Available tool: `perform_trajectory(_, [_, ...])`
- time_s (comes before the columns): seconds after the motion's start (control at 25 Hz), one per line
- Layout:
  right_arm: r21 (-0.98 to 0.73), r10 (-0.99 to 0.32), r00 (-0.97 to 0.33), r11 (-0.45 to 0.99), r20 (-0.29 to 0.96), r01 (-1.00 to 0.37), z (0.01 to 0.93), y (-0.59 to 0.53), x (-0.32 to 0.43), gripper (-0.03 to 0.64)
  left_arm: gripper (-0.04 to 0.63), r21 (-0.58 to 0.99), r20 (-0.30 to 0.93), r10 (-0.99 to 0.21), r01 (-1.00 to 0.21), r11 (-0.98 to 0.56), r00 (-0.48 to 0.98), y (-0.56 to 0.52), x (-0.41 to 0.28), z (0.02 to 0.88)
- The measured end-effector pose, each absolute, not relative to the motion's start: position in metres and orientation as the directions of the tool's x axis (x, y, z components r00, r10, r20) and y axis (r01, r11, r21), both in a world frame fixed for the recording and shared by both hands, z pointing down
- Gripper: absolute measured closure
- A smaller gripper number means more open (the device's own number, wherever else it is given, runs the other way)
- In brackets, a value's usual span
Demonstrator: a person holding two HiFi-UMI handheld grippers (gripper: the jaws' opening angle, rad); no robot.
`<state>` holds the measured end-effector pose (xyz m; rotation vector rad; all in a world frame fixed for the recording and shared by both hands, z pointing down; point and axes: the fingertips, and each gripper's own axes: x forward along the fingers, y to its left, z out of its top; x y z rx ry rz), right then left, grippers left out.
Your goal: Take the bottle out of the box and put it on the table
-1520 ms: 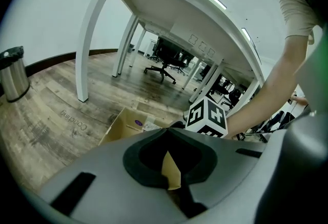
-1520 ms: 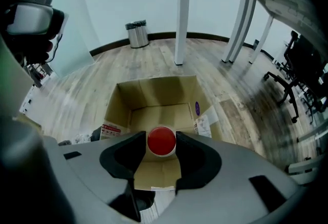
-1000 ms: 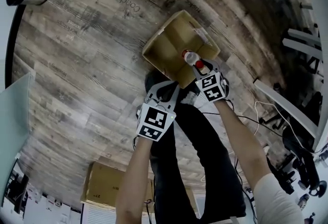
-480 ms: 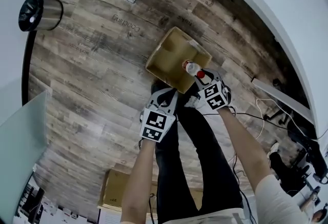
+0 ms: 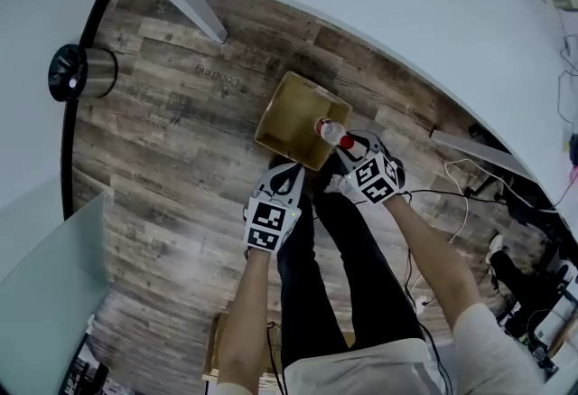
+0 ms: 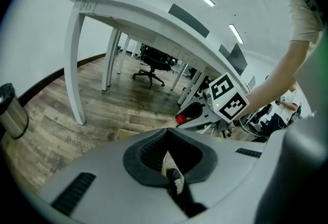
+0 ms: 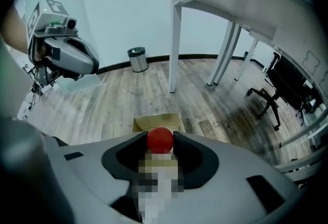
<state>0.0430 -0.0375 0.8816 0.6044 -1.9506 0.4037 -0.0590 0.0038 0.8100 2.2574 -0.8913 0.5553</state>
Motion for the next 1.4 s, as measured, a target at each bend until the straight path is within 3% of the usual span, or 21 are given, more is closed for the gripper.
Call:
perform_trajectory(0.44, [-0.036,-0.219,-0.385,0.830,0.897,-0.556,0.733,-0.034,0.061,0.436,0.581,0.386,0.515,-0.419,-0.638,-0.666,0.748,-0.008,-0.023,0.689])
perform_trajectory(1.4, [0.065,-0.470,-0.539,0.793,0.699,-0.606,0.383,-0.083,0.116,0.434,0.580,0.226,0.417,-0.435,-0.554,-0.801,0.798,-0.062,0.081,0.464])
